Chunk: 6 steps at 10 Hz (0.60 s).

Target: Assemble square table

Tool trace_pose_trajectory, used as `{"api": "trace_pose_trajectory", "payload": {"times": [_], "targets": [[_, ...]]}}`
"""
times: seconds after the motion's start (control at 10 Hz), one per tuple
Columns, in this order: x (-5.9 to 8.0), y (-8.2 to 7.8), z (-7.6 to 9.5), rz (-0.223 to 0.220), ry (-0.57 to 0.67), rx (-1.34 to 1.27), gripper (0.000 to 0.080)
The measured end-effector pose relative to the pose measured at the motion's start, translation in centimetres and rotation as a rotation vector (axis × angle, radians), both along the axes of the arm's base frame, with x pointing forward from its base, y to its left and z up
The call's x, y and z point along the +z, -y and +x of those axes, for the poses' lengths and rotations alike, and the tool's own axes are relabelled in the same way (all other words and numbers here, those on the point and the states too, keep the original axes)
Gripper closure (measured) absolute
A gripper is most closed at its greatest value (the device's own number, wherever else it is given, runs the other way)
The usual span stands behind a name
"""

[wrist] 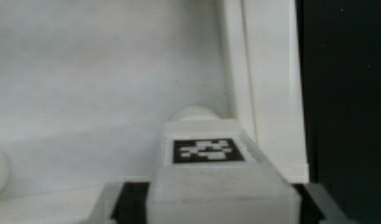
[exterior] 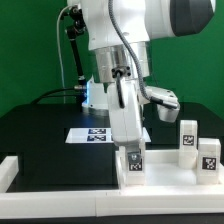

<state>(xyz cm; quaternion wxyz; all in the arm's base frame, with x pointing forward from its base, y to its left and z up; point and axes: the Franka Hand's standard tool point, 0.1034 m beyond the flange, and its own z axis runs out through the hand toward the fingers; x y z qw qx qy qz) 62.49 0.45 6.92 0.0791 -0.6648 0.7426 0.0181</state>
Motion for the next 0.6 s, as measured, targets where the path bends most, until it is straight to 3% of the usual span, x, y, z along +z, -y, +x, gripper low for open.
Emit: {"api": "trace_pose_trajectory", "payload": {"times": [0.1,0.2,0.3,0.4,0.6], "targets": [[0.0,-0.1,0.0,-0.004,0.006,0.048,0.0511],[-0.1,-0.6,-0.3,-0.042,0.003,0.162,0.0333],[-0.1,-1.1,-0.3,-0.082,0.010,0.332,0.0333],[0.3,-1.2,-0.2,-0.112,0.028,0.524,0.0193],[0.1,-1.0,-0.3,-0.121,0.034,0.624,0.0163]]}}
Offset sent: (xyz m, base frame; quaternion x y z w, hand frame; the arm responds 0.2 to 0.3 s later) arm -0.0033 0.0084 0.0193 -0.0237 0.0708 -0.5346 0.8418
